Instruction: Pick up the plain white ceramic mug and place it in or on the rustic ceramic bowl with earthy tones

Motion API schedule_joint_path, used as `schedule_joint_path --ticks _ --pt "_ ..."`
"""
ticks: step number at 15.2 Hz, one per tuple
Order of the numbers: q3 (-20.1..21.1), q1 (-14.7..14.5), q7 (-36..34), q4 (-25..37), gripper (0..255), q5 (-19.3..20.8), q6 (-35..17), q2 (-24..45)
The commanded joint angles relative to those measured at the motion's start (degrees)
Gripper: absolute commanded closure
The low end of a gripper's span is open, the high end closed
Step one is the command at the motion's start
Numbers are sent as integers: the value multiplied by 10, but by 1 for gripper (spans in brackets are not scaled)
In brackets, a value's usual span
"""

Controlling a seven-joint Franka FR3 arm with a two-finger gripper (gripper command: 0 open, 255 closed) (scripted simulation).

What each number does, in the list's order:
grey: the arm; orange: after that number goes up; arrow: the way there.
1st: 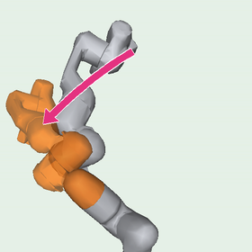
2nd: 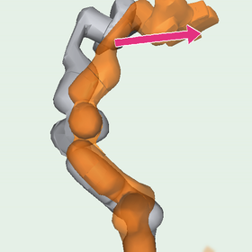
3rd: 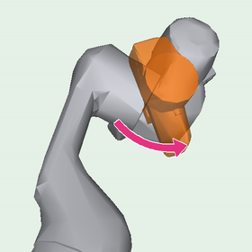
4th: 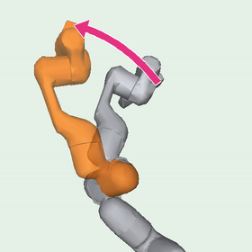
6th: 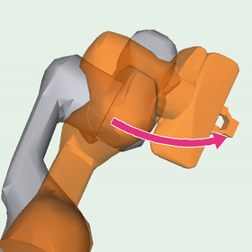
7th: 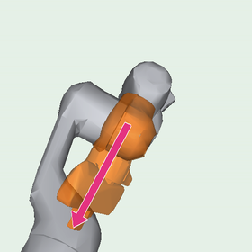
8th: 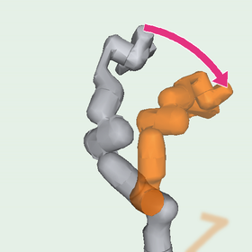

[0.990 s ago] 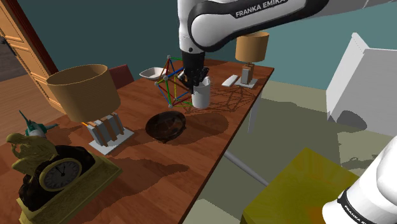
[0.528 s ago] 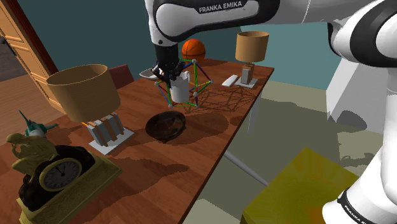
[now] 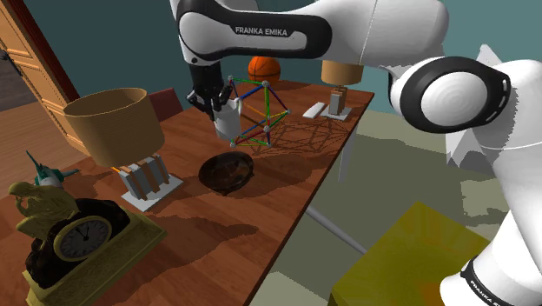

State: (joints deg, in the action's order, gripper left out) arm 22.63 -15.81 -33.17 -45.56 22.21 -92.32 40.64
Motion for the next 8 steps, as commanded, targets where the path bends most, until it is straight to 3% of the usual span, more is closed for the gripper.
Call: schedule_joint_path --ticks 1,8 --pt "2 8 -7 -37 255 -2 -23 -12" --pt "6 30 -21 -135 255 -6 -93 -37"
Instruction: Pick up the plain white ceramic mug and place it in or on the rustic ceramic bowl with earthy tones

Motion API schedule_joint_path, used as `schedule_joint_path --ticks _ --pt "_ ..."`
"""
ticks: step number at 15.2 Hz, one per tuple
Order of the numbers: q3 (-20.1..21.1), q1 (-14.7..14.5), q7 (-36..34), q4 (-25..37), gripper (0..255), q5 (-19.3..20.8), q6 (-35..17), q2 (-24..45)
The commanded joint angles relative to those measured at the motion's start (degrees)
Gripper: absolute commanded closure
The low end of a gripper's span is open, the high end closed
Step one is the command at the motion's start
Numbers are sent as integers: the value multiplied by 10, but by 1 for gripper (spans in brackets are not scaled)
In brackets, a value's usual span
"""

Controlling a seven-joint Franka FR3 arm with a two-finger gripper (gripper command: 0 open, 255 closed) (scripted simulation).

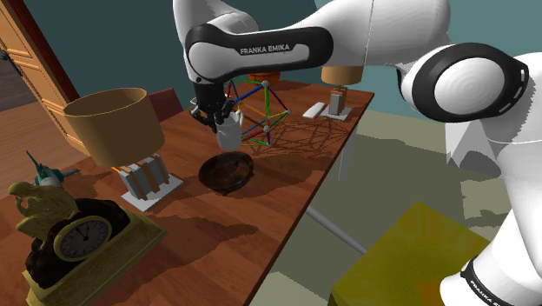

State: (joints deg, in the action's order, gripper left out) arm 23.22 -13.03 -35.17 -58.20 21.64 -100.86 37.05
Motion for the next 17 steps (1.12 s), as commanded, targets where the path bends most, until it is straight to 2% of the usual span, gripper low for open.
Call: schedule_joint_path --ticks 1,8,15,16,17 --pt "0 4 -3 -20 255 0 -17 -3" --pt "0 15 -15 -85 255 2 -74 -8" --pt "0 15 -15 -85 255 2 -74 -8" --pt "0 15 -15 -85 0 2 -74 -8" --pt "0 15 -15 -85 0 2 -74 -8"
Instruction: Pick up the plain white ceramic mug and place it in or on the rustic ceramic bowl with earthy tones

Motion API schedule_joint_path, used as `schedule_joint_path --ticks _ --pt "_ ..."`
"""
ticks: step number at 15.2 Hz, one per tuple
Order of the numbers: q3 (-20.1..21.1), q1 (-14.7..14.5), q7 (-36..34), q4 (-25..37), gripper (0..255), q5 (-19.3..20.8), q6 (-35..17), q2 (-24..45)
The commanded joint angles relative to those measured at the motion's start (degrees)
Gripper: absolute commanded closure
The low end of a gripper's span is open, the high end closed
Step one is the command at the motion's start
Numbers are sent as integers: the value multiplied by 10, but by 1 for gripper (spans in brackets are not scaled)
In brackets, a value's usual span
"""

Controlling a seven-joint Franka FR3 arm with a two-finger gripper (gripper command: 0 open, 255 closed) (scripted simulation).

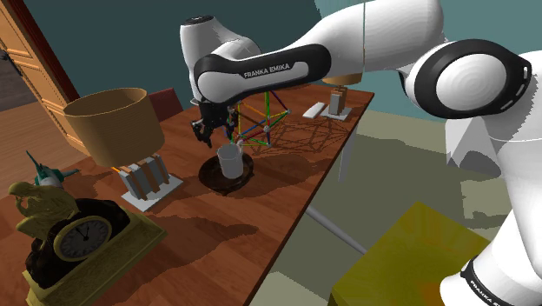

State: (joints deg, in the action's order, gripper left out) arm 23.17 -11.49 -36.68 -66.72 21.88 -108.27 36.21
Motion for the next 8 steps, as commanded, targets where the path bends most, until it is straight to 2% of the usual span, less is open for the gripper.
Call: schedule_joint_path --ticks 1,4,8 --pt "0 0 0 0 0 0 0 0" --pt "0 0 0 0 0 0 0 0" --pt "4 -10 8 51 0 -6 62 -13"
